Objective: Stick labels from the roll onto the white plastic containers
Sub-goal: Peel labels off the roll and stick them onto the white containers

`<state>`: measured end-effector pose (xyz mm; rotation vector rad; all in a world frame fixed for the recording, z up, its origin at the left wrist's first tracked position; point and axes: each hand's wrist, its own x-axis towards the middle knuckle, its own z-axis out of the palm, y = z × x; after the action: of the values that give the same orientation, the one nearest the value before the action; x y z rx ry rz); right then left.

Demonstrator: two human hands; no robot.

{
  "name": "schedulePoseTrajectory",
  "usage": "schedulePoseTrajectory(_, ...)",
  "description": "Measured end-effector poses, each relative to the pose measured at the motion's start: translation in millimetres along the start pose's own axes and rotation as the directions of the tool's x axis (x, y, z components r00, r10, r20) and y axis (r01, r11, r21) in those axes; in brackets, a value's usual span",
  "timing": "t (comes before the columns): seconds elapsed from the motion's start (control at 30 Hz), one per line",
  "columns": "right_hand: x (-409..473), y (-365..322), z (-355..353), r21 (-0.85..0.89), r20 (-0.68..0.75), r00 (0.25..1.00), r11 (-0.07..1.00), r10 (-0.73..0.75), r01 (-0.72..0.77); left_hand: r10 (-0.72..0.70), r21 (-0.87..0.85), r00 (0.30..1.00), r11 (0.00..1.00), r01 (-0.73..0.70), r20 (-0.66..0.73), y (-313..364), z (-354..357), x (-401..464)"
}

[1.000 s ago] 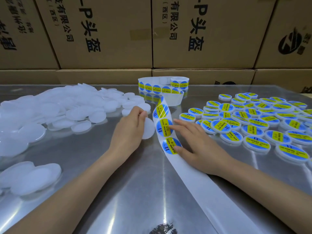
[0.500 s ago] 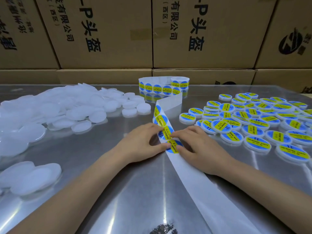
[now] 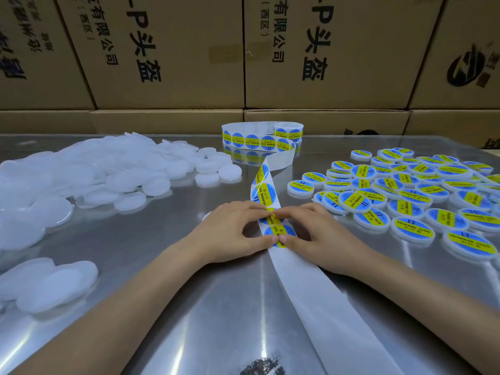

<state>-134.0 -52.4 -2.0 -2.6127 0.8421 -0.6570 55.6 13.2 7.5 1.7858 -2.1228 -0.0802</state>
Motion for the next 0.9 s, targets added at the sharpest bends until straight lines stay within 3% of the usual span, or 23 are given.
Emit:
schedulePoseTrajectory(0.3,-0.8,-1.5,-1.6,-0.023,-0.096,0.995,1.000,-0.002,0.000,0.045,-0.035,0.999,0.998,-0.046,-0.019,5.1,0.0,2.9)
schedulePoseTrajectory(0.43,-2.9,-7.6,-4.1,-0.017,-0.208,0.973,0.995,-0.100,0.099,0.048,-0.046,0.999,0.998,-0.048,0.004,5.9,-1.5,2.0)
schedulePoseTrajectory(0.6,-1.9,-22.6,-12.0,0.336,-0.342,0.939,0.938,0.041,0.081,0.030,-0.021,0.995,0.999,-0.028,0.091,7.5,-3.8,-0.4)
schedulePoseTrajectory(0.73,-0.4,-30.8,-15.8,0.618,-0.347,0.916,0.784,0.202,0.061,0.030,0.004,0.996,1.000,-0.030,0.085,6.9,-3.4,-2.1)
schedulePoseTrajectory(0.83,3.1,-30.7,-16.9,0.753,-0.293,0.914,0.657,0.280,0.040,0.057,0.013,0.996,0.998,-0.058,0.063,8.5,-1.7,-2.8)
schedulePoseTrajectory(0.9,3.3,-27.4,-15.1,0.844,-0.181,0.926,0.536,0.330,-0.026,0.056,-0.023,0.997,0.998,-0.055,0.050,10.3,-0.3,-3.5)
